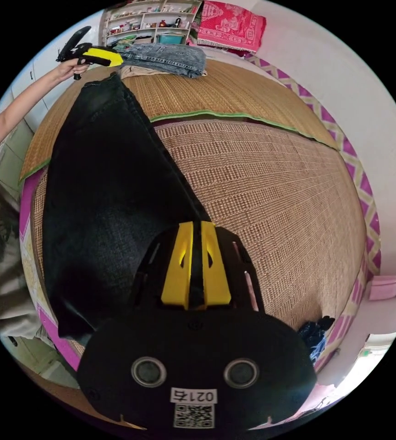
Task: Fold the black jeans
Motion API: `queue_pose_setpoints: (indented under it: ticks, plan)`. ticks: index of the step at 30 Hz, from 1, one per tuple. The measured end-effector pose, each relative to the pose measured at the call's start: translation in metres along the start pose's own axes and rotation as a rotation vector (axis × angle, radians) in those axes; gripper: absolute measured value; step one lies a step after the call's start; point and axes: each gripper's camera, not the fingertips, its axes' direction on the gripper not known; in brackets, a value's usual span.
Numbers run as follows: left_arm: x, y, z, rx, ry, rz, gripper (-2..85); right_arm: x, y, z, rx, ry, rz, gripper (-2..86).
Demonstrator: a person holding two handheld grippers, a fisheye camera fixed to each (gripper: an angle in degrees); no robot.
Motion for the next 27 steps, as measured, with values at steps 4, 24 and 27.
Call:
queue_pose_setpoints:
  ticks: [4,24,27]
  plan:
    - [0.049,-0.040,0.062,-0.123,0.127,0.153,5.2,0.002,-0.004,-0.004,0.041,0.011,0.002,-0.6]
    - [0.015,-0.053,0.143,-0.183,0.190,0.064,-0.9,0.012,-0.024,0.041,0.054,0.061,0.222,-0.8]
    - [-0.007,-0.021,0.126,-0.242,0.129,0.042,-0.9,-0.001,-0.011,0.026,0.029,0.126,0.264,-0.9]
